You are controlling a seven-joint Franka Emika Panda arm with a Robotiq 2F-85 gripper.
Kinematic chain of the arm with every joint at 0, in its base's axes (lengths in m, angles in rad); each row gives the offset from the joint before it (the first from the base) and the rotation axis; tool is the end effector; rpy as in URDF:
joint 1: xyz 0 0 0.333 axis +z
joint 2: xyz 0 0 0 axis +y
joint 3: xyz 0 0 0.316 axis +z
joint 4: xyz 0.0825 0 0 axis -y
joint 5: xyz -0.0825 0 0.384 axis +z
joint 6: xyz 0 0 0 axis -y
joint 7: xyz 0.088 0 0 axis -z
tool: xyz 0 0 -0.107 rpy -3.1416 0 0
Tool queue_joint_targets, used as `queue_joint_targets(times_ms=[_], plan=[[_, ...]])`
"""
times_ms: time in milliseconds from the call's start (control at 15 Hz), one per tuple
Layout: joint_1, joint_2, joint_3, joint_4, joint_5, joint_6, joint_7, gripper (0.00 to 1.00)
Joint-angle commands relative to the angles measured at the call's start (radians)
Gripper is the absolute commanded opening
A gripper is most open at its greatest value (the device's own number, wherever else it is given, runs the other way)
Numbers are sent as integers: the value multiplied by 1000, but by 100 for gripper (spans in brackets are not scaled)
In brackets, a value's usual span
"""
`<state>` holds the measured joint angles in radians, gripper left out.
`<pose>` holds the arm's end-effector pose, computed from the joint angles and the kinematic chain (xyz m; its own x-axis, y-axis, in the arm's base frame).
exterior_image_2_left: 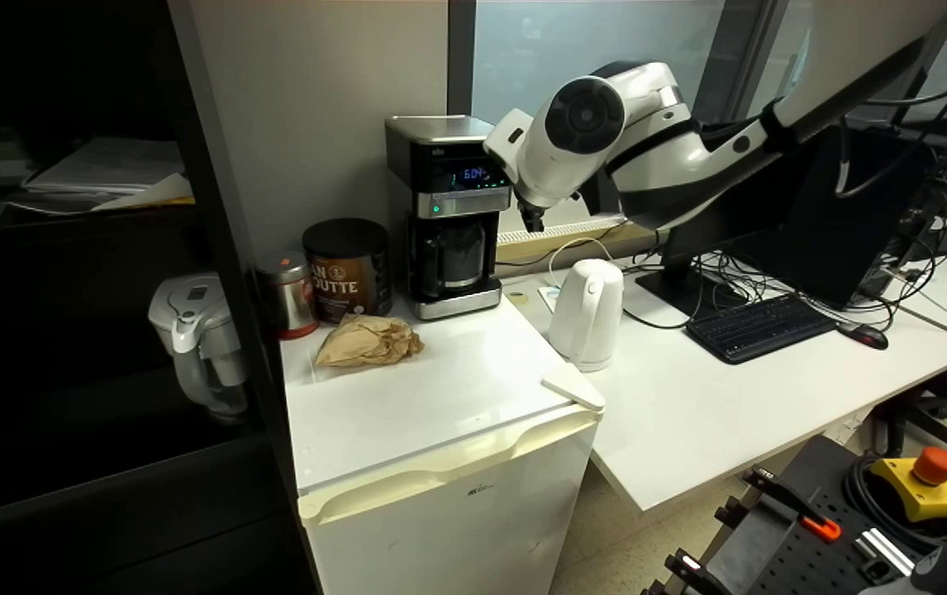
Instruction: Press a button on the coffee maker
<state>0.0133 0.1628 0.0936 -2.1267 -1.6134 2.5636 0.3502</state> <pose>0.5744 0.0760 0.3502 0.5021 0.8599 -0.0926 0.5090 -0.2072 0.8355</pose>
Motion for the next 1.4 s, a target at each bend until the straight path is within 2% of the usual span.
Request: queue_joint_targets(times_ms=[0,400,867,1133,1333], plan=[[-6,66,-8,81,-120,34,100,3],[-20,137,-4,162,-239,66,207,3],[-26,180,-2,223,-325,83,276,3],[-28,176,-2,219,-357,88,302,3],[-34,161,0,187,-329,115,288,3]])
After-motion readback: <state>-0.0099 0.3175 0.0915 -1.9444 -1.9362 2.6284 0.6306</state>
